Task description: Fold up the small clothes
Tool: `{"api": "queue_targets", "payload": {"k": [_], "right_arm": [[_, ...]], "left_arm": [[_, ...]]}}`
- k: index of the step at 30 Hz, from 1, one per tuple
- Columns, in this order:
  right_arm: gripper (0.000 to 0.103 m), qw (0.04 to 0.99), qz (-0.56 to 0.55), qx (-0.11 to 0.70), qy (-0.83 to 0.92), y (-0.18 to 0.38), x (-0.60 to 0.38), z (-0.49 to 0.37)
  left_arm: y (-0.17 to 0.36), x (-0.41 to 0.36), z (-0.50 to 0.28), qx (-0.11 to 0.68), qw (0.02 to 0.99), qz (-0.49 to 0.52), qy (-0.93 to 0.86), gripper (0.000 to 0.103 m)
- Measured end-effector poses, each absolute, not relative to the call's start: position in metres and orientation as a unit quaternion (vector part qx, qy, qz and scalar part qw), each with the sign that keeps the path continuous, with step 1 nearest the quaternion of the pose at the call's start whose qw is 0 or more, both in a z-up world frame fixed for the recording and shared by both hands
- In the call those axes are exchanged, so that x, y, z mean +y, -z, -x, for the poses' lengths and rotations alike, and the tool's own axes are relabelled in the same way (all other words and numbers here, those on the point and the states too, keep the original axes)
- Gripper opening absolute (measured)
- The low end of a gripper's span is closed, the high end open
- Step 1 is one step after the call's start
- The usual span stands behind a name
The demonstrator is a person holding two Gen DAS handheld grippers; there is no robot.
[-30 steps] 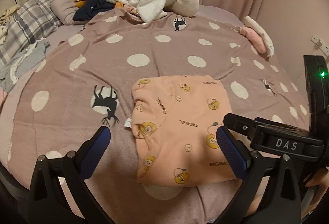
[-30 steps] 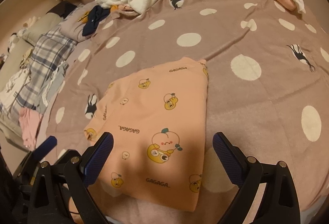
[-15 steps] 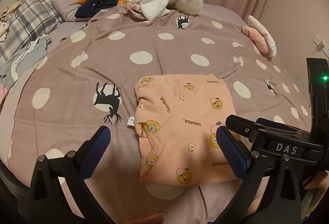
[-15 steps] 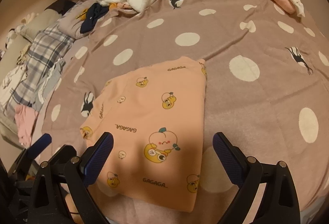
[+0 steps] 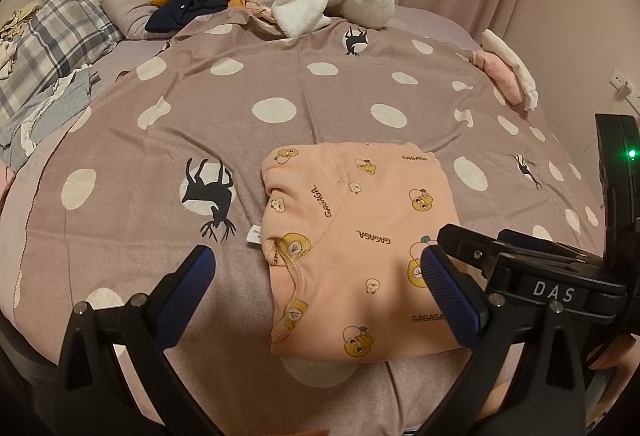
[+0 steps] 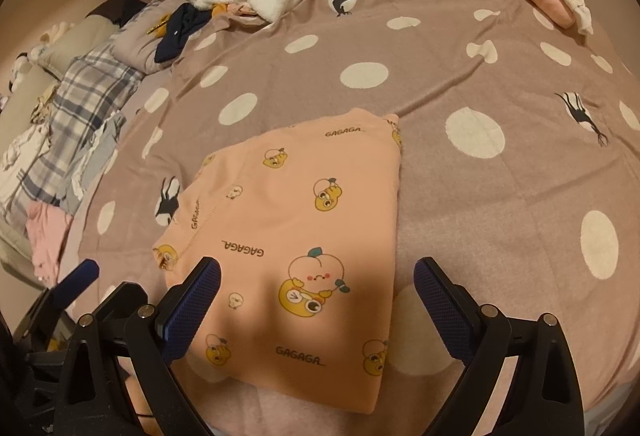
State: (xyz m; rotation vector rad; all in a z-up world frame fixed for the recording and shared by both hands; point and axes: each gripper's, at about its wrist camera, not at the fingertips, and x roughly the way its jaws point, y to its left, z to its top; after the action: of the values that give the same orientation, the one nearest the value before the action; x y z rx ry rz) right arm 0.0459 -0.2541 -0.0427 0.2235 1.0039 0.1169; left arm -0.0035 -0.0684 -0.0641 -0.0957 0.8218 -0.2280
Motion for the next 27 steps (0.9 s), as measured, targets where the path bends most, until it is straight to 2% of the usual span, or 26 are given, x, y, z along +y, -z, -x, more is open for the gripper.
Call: {"api": "queue_targets", "payload": {"k": [27], "right_arm": [[0.097, 0.868, -0.093, 0.485, -0.051, 0.0438, -0.2515, -0.0482]], "left_arm": [[0.0666, -0.0645, 0.0022, 0.403, 0.907, 0.043, 0.111, 0.103]]}}
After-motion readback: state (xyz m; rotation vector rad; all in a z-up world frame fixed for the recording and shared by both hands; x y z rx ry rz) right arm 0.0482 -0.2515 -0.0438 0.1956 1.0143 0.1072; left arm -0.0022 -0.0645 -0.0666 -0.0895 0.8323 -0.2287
